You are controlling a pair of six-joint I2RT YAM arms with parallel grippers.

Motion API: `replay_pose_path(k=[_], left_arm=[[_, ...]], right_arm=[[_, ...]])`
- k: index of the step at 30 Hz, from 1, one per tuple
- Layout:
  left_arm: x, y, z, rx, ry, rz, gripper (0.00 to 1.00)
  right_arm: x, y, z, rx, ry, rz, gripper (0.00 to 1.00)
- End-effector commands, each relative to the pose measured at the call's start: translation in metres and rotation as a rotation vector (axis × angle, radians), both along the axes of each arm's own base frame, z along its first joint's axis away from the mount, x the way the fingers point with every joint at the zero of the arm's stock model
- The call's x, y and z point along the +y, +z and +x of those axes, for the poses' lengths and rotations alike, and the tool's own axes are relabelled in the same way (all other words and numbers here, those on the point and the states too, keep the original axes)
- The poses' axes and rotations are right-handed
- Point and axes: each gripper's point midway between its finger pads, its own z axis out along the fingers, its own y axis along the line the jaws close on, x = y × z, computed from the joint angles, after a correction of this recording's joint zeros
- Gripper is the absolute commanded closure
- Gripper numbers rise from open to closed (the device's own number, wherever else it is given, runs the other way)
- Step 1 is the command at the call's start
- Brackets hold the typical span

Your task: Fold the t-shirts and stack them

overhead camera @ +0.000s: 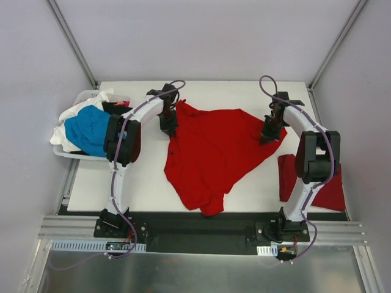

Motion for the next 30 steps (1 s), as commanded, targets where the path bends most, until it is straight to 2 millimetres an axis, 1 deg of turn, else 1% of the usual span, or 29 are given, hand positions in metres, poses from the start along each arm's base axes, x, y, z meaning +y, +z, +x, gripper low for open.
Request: replay_pose_path(k=[1,2,3,4,5,6,7,8,9,10,11,12,13,14,15,17,19,20,21,22,23,24,25,26,27,28,29,30], left_arm=[[0.035,0.01,0.011,-0.001,0.064,0.021,1.0],[0.043,0.01,0.012,0.0,0.078,0.024,1.0],[0.052,0.011,0.014,-0.005,0.089,0.031,1.0],[0.066,0.011,0.016,0.0,0.121,0.038,1.0],[0.075,0.011,0.016,0.009,0.136,0.047,1.0],[0.084,0.011,0.02,0.01,0.152,0.06,1.0],[0.094,0.01,0.022,0.018,0.173,0.071,1.0],[0.11,0.009,0.026,0.026,0.211,0.077,1.0],[0.12,0.005,0.028,0.05,0.231,0.083,1.0],[0.127,0.005,0.031,0.057,0.242,0.089,1.0],[0.137,0.008,0.038,0.046,0.262,0.092,1.0],[0.143,0.003,0.039,0.059,0.267,0.1,1.0],[0.146,0.003,0.041,0.059,0.278,0.094,1.0],[0.15,0.003,0.045,0.053,0.292,0.087,1.0],[0.152,-0.001,0.045,0.061,0.29,0.091,1.0],[0.152,-0.006,0.046,0.074,0.295,0.074,1.0],[0.149,-0.011,0.044,0.089,0.289,0.063,1.0],[0.146,-0.01,0.041,0.095,0.285,0.053,0.97],[0.142,-0.002,0.041,0.077,0.271,0.059,0.91],[0.139,0.005,0.041,0.058,0.26,0.066,0.88],[0.135,0.012,0.04,0.043,0.247,0.08,0.84],[0.13,0.032,0.042,-0.008,0.237,0.083,0.69],[0.115,0.044,0.041,-0.041,0.202,0.092,0.39],[0.109,0.058,0.045,-0.084,0.186,0.102,0.3],[0.104,0.077,0.045,-0.133,0.17,0.103,0.23],[0.094,0.087,0.043,-0.163,0.146,0.127,0.14],[0.09,0.103,0.037,-0.194,0.134,0.132,0.13],[0.089,0.11,0.032,-0.216,0.119,0.167,0.12]], right_arm=[[0.031,0.002,-0.008,0.015,0.062,0.02,0.99],[0.038,0.007,-0.006,0.006,0.075,0.023,0.99],[0.044,0.01,-0.01,0.014,0.092,0.023,0.99],[0.057,0.013,-0.015,0.014,0.127,0.024,0.99],[0.063,0.016,-0.016,0.014,0.14,0.024,0.94],[0.07,0.024,-0.018,0.003,0.149,0.034,0.92],[0.083,0.028,-0.023,-0.006,0.177,0.039,0.91],[0.089,0.031,-0.026,-0.01,0.188,0.044,0.9],[0.096,0.039,-0.028,-0.023,0.189,0.059,0.9],[0.108,0.043,-0.033,-0.027,0.215,0.068,0.9],[0.113,0.047,-0.035,-0.033,0.226,0.072,0.9],[0.117,0.051,-0.036,-0.035,0.225,0.073,0.9],[0.125,0.057,-0.038,-0.049,0.244,0.078,0.9],[0.128,0.059,-0.039,-0.051,0.25,0.084,0.9],[0.131,0.061,-0.039,-0.051,0.255,0.089,0.9],[0.139,0.066,-0.039,-0.061,0.274,0.1,0.9],[0.141,0.066,-0.041,-0.051,0.299,0.091,0.9],[0.141,0.063,-0.041,-0.042,0.303,0.084,0.9],[0.141,0.061,-0.043,-0.033,0.308,0.078,0.9],[0.141,0.058,-0.044,-0.028,0.314,0.076,0.89],[0.139,0.053,-0.047,-0.012,0.316,0.071,0.79],[0.14,0.05,-0.049,-0.005,0.319,0.071,0.68],[0.14,0.046,-0.051,0.007,0.321,0.069,0.45],[0.139,0.041,-0.055,0.026,0.324,0.062,0.33],[0.138,0.039,-0.056,0.031,0.324,0.054,0.25],[0.137,0.038,-0.057,0.036,0.325,0.048,0.15],[0.135,0.035,-0.057,0.04,0.33,0.037,0.14],[0.132,0.034,-0.059,0.047,0.329,0.03,0.14]])
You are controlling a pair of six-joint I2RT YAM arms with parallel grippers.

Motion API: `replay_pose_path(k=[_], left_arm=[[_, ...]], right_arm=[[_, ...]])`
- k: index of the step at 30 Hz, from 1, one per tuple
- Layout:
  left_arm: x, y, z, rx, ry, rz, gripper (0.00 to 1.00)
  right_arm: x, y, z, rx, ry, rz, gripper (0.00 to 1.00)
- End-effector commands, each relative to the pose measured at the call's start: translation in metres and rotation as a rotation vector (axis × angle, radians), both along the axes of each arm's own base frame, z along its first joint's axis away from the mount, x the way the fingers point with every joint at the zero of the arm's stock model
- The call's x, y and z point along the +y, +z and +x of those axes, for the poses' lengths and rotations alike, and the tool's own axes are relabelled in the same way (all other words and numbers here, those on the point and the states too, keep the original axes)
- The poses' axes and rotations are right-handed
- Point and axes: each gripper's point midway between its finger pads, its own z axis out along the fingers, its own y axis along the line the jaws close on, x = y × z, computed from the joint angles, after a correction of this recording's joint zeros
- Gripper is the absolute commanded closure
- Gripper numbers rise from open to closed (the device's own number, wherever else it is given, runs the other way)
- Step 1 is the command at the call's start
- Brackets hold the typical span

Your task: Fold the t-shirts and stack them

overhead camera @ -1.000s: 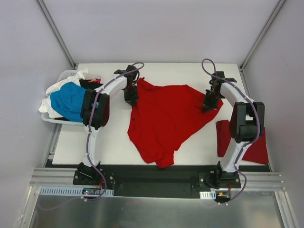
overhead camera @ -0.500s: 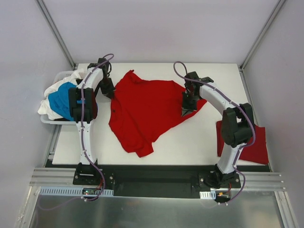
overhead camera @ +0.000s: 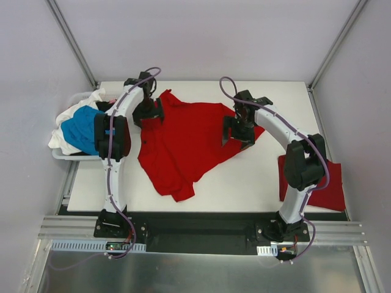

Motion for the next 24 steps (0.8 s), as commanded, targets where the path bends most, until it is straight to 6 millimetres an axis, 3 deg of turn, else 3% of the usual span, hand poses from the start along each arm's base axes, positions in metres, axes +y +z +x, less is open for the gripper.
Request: replay_pose_path(k=[1,2,4,8,10,14,18,24], left_arm=[[-0.025,0.097,-0.018,-0.2,-0.095,0.097,0.12],[-0.032,0.109,-0.028,-0.224,-0.117,0.102,0.1],[-0.038,0.111,-0.04,-0.216,-0.134,0.084,0.1],[-0.044,0.076,-0.073,-0.103,-0.143,0.046,0.11],[-0.048,0.067,-0.077,-0.096,-0.144,0.021,0.11],[-0.058,0.049,-0.091,-0.044,-0.163,-0.009,0.12],[-0.07,0.043,-0.1,-0.038,-0.209,-0.022,0.12],[-0.102,0.038,-0.118,-0.036,-0.297,-0.055,0.13]], right_arm=[[-0.009,-0.007,-0.015,0.048,0.016,-0.049,0.13],[-0.011,-0.007,-0.015,0.046,0.014,-0.057,0.13],[-0.016,-0.013,-0.02,0.058,0.015,-0.074,0.13],[-0.029,-0.033,-0.029,0.09,-0.022,-0.103,0.13],[-0.041,-0.047,-0.04,0.125,-0.056,-0.125,0.13],[-0.065,-0.069,-0.042,0.142,-0.103,-0.159,0.13],[-0.089,-0.078,-0.02,0.132,-0.164,-0.166,0.13],[-0.097,-0.084,0.03,0.108,-0.186,-0.147,0.13]])
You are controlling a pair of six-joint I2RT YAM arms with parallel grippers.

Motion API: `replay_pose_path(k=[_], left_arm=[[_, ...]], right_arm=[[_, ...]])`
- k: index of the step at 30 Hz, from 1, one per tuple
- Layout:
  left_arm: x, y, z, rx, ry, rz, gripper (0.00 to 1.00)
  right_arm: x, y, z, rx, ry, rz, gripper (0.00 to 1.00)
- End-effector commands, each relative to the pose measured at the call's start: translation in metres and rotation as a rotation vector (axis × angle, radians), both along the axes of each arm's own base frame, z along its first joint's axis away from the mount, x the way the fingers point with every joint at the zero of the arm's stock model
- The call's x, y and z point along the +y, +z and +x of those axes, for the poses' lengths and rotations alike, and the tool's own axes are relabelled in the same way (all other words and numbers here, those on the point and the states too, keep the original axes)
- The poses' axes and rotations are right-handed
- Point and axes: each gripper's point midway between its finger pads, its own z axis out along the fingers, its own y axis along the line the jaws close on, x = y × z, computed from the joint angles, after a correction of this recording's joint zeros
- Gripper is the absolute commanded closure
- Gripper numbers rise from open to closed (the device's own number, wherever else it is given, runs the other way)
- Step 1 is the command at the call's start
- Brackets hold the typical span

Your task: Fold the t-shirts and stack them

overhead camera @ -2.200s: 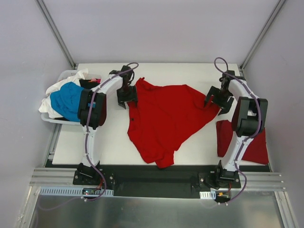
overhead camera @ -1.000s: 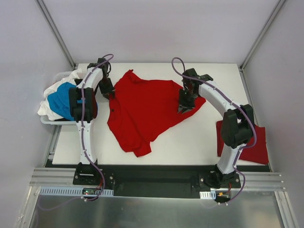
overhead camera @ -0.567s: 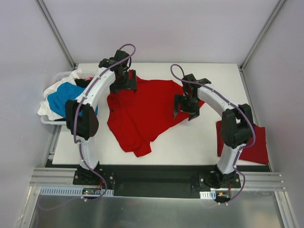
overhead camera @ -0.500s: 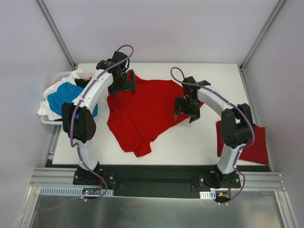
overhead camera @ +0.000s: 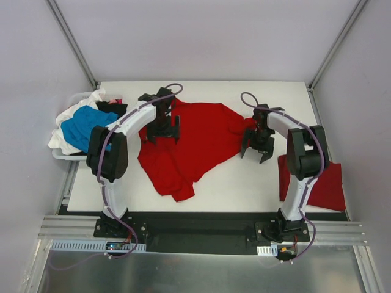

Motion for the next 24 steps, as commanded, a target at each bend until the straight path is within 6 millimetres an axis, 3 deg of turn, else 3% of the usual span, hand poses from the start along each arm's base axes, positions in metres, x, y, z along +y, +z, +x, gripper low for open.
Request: replay_pose_path(k=[1,7,11,14,15,20,23,24], left_arm=[[-0.026,0.009,-0.011,-0.031,-0.062,-0.054,0.13],[-0.037,0.0,-0.023,-0.005,-0.098,-0.067,0.13],[-0.04,0.002,-0.023,-0.014,-0.111,-0.068,0.13],[-0.043,0.003,-0.021,-0.015,-0.117,-0.073,0.13],[-0.044,0.003,-0.02,-0.014,-0.118,-0.076,0.13],[-0.048,0.003,-0.017,-0.012,-0.122,-0.089,0.13],[-0.051,-0.006,-0.021,0.022,-0.118,-0.1,0.13],[-0.054,-0.009,-0.024,0.037,-0.119,-0.11,0.13]], right_arm=[[0.0,0.001,0.051,-0.088,0.015,0.009,0.13],[0.006,0.007,0.097,-0.124,0.002,0.029,0.13],[0.01,0.007,0.106,-0.126,-0.011,0.038,0.22],[0.011,0.007,0.114,-0.138,-0.027,0.031,0.53],[0.011,0.007,0.116,-0.14,-0.034,0.029,0.97],[0.012,0.014,0.122,-0.145,-0.039,0.026,0.99],[0.01,0.042,0.118,-0.19,-0.032,0.029,0.99],[0.009,0.063,0.114,-0.229,-0.029,0.037,0.99]])
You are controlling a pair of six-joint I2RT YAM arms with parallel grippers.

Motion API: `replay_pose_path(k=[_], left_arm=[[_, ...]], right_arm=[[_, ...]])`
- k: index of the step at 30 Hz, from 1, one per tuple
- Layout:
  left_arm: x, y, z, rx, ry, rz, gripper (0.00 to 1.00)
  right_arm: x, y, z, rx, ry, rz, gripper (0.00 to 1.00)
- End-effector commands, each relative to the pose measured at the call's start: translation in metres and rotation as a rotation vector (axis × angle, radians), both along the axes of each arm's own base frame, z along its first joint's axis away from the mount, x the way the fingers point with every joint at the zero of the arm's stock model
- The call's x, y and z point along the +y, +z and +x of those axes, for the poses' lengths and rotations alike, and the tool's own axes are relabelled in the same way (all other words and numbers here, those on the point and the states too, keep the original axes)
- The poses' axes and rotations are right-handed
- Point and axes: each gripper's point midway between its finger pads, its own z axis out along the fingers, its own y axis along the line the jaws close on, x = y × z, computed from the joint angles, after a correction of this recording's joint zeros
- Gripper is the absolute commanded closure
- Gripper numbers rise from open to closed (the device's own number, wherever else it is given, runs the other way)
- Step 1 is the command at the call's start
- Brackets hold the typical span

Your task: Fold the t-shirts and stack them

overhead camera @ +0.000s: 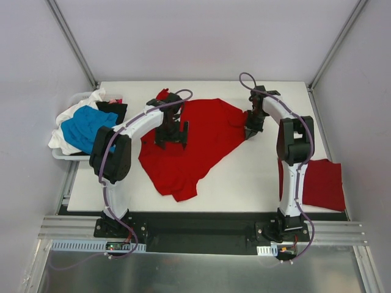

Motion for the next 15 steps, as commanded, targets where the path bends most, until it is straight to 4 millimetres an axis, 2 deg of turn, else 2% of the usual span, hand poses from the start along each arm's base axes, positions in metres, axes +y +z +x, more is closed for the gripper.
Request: replay_pose_path(k=[1,3,4,5,6,7,11,15], left_arm=[[-0.01,-0.007,-0.007,0.044,-0.009,-0.037,0.13],[-0.01,-0.021,-0.008,0.059,-0.012,-0.025,0.14],[-0.008,-0.026,-0.006,0.061,-0.012,-0.012,0.14],[-0.008,-0.032,-0.007,0.073,-0.015,-0.002,0.14],[-0.008,-0.033,-0.006,0.076,-0.013,-0.004,0.14],[-0.012,-0.032,-0.003,0.073,-0.012,-0.021,0.14],[-0.017,-0.033,0.001,0.075,-0.002,-0.033,0.15],[-0.009,-0.032,0.004,0.06,0.012,-0.012,0.14]], right_arm=[[-0.003,0.068,-0.003,-0.129,-0.004,0.009,0.99],[-0.004,0.089,-0.015,-0.143,0.001,0.016,0.99],[-0.004,0.109,-0.021,-0.178,0.003,0.024,0.99],[-0.006,0.119,-0.028,-0.181,0.003,0.026,0.99],[-0.004,0.129,-0.032,-0.196,0.009,0.026,0.99],[-0.005,0.149,-0.035,-0.246,0.014,0.027,0.99],[-0.011,0.164,-0.048,-0.247,0.012,0.0,0.99],[-0.012,0.156,-0.058,-0.228,0.013,-0.006,0.99]])
